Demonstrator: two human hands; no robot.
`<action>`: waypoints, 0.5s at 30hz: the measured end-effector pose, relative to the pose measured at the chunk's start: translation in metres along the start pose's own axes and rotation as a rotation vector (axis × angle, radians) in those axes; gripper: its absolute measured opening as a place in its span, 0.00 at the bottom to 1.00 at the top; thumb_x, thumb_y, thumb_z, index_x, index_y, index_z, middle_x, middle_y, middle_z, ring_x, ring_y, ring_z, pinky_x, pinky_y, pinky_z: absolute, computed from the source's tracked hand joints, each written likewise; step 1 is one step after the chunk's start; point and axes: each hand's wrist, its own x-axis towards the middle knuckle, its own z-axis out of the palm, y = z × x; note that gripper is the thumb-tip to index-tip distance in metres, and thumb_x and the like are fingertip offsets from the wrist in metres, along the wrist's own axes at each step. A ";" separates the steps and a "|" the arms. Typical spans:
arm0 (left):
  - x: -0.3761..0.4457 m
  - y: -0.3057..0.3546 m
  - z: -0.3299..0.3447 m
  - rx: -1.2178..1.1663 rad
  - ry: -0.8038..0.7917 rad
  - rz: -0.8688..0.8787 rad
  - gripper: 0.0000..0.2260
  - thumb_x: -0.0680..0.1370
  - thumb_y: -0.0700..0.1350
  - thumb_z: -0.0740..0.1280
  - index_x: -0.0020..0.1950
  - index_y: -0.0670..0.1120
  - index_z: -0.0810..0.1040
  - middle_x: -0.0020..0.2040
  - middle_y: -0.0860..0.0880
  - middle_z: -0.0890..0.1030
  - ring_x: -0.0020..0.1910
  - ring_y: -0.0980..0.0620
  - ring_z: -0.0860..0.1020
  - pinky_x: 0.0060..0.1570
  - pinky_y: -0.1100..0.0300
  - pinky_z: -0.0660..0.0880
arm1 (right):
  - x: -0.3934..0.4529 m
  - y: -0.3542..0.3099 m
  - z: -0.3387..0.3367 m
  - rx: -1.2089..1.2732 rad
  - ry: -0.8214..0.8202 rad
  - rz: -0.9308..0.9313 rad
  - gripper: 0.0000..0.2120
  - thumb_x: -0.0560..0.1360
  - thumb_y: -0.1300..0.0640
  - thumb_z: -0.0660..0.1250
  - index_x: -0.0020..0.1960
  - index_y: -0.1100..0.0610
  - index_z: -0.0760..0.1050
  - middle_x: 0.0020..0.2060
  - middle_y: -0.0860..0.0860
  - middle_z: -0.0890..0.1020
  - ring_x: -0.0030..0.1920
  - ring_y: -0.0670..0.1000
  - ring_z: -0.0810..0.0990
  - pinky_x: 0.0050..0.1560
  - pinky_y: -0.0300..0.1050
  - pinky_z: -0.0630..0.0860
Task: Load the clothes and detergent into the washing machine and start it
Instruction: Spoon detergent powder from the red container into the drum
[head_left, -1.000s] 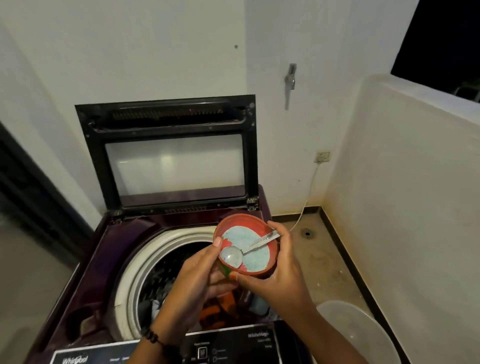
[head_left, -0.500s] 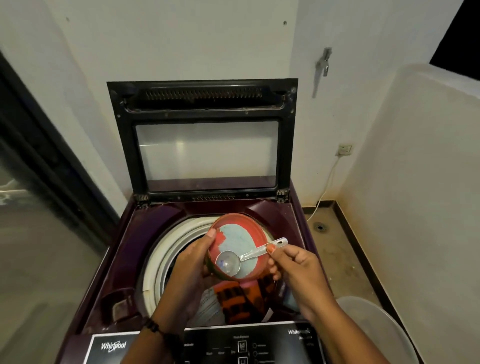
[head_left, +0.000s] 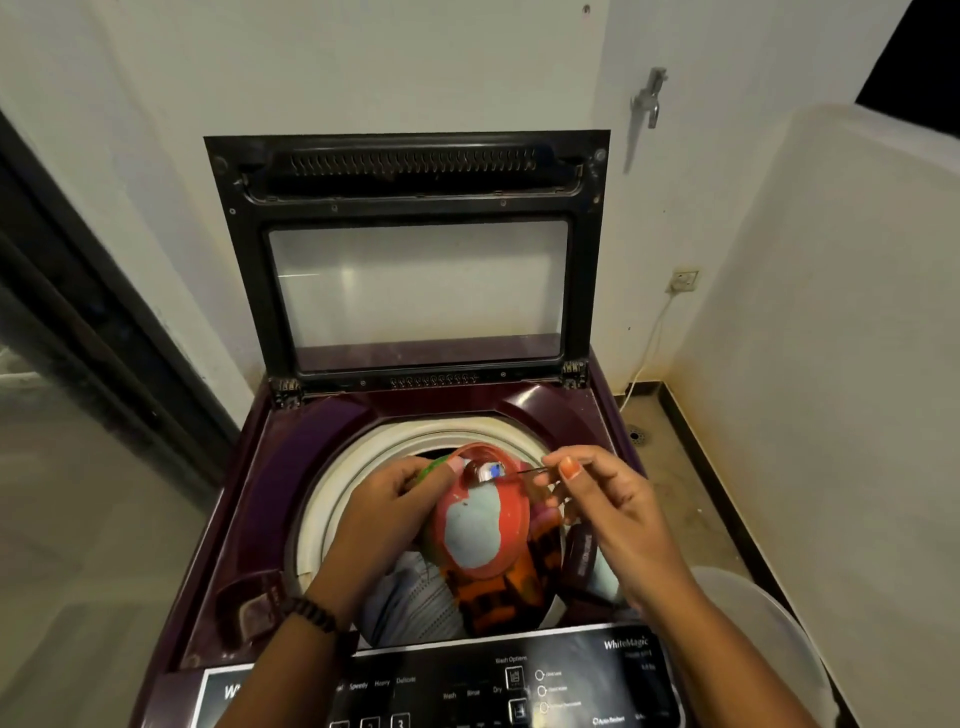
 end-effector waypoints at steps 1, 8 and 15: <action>0.001 0.001 0.000 -0.008 -0.008 -0.007 0.23 0.72 0.59 0.70 0.39 0.38 0.75 0.27 0.51 0.71 0.23 0.55 0.70 0.22 0.63 0.66 | -0.001 0.002 0.001 -0.022 -0.008 -0.002 0.10 0.77 0.56 0.63 0.51 0.56 0.81 0.42 0.59 0.84 0.41 0.54 0.82 0.39 0.45 0.81; 0.015 -0.003 -0.003 -0.046 -0.023 -0.039 0.18 0.72 0.59 0.70 0.32 0.45 0.75 0.29 0.48 0.76 0.31 0.49 0.76 0.32 0.54 0.76 | -0.003 0.013 -0.002 -0.088 0.087 0.030 0.11 0.79 0.60 0.62 0.47 0.66 0.80 0.35 0.60 0.83 0.32 0.49 0.77 0.37 0.37 0.76; 0.017 -0.002 0.009 -0.116 -0.071 -0.070 0.17 0.78 0.53 0.66 0.40 0.41 0.82 0.35 0.43 0.82 0.34 0.49 0.79 0.29 0.59 0.74 | -0.003 0.025 -0.003 -0.025 0.233 0.132 0.16 0.80 0.55 0.61 0.42 0.65 0.80 0.30 0.60 0.81 0.27 0.51 0.72 0.29 0.38 0.70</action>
